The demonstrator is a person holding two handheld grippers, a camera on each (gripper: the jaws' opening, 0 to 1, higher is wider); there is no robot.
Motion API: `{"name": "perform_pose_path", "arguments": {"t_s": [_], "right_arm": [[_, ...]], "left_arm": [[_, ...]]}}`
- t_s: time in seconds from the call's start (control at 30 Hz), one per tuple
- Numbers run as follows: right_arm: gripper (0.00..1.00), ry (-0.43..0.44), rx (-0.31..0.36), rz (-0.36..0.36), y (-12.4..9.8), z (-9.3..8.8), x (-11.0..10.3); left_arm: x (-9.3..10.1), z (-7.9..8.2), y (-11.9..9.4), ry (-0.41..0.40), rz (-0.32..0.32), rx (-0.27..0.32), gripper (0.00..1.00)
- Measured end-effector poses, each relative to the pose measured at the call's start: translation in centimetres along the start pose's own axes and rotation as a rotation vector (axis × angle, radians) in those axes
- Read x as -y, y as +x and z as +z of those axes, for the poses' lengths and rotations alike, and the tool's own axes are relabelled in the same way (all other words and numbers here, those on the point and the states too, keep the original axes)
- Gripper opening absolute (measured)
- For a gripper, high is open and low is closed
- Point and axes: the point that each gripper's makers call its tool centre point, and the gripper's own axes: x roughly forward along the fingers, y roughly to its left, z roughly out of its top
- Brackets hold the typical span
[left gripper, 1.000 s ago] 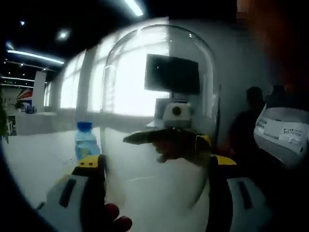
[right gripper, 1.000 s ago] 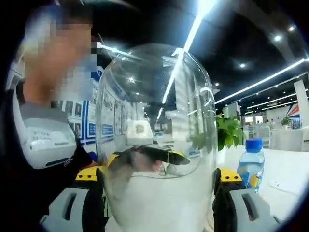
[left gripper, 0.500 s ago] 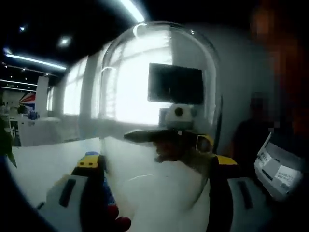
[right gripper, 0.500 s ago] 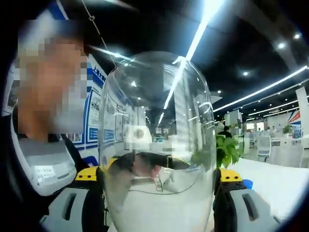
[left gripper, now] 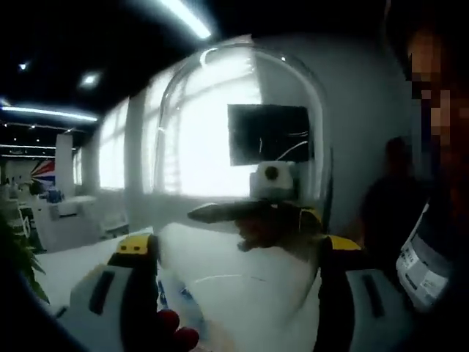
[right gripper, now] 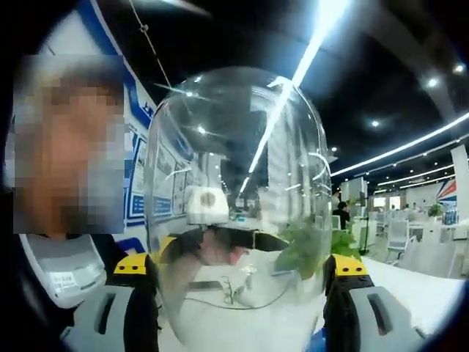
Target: Open the cover put in the Mizone put the cover back on
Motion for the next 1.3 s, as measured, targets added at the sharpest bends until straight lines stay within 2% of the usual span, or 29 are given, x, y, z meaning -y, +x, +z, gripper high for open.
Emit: {"name": "perform_pose_path", "arguments": {"t_s": [0.23, 0.47, 0.6, 0.77, 1.03, 1.3], "right_arm": [[0.88, -0.001, 0.006, -0.019, 0.4, 1.2, 3.5], [0.88, -0.002, -0.019, -0.029, 1.0, 0.4, 6.0], [0.88, 0.003, -0.046, -0.046, 1.1, -0.7, 7.3], [0.88, 0.01, -0.079, -0.063, 0.8, -2.3, 8.6], [0.88, 0.06, -0.131, -0.073, 0.4, -5.8, 10.0], [0.88, 0.056, -0.142, -0.068, 0.6, -7.7, 10.2]], "left_arm": [[-2.7, 0.8, 1.3, -0.007, -0.012, 0.03, 0.76], [-5.4, 0.8, 2.0, 0.014, -0.027, 0.043, 0.76], [-7.1, -0.4, 2.7, -0.002, -0.042, 0.033, 0.76], [-8.3, -2.5, 3.3, -0.037, -0.05, 0.022, 0.76], [-9.3, -5.9, 3.9, -0.096, -0.058, 0.001, 0.76], [-9.7, -7.7, 3.6, -0.086, -0.057, 0.003, 0.76]]}}
